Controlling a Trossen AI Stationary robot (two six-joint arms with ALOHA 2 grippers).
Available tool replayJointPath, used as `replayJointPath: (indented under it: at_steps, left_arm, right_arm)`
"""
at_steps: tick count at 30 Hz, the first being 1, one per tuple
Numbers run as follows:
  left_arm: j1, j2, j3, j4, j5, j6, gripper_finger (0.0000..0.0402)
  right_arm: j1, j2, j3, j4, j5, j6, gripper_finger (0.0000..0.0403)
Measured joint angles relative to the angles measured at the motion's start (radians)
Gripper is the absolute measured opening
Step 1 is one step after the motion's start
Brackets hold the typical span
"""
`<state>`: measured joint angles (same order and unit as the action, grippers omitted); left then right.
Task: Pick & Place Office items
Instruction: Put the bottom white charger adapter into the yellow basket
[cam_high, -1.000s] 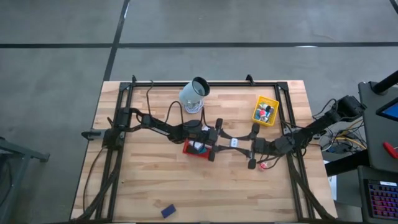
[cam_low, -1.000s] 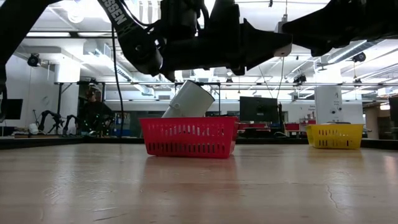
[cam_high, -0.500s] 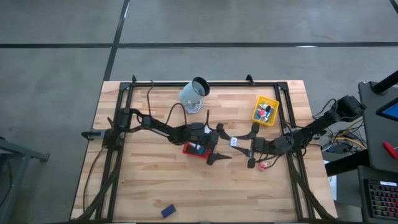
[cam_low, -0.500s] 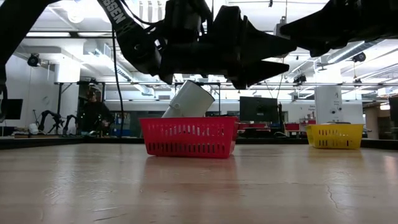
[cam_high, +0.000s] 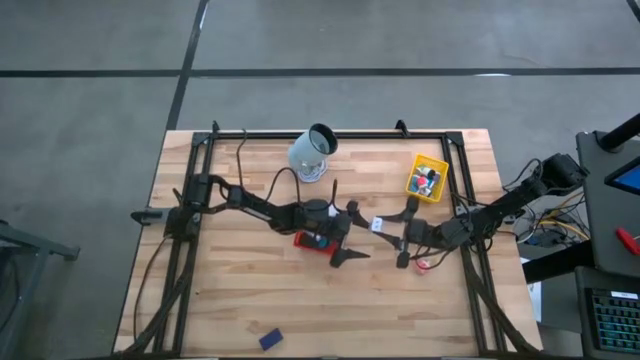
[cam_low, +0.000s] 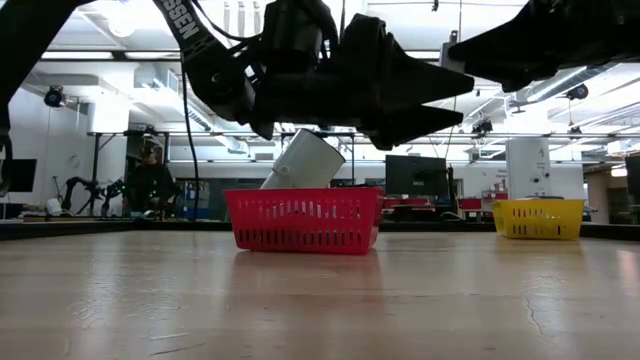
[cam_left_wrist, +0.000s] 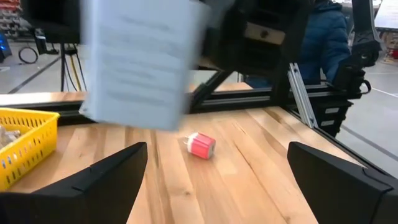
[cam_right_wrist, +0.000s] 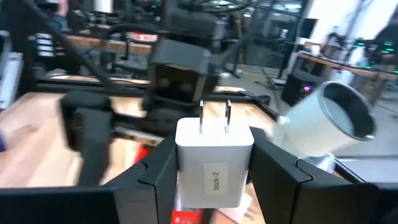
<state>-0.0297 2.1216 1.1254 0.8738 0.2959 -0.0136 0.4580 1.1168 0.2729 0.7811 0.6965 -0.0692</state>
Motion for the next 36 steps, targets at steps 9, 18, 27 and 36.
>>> replayJointPath:
  at_steps: [9, 18, 27, 36]
  left_arm:
    - [-0.028, -0.001, -0.05, 0.049, 0.0, -0.018, 0.0394]
    - [-0.054, -0.049, -0.12, 0.12, 0.0, -0.006, 0.0394]
    - [-0.076, -0.135, -0.251, 0.2, -0.002, 0.006, 0.0394]
    - [-0.099, -0.227, -0.454, 0.434, -0.008, 0.014, 0.0394]
  right_arm:
    - [0.0, 0.0, 0.0, -0.009, 0.227, 0.038, 0.0155]
    - [0.0, 0.0, -0.003, -0.024, 0.49, 0.083, 0.0155]
    - [-0.001, -0.002, -0.007, -0.047, 0.752, 0.104, 0.0155]
    - [-0.079, 0.005, -0.028, -0.192, 0.877, 0.329, 0.0155]
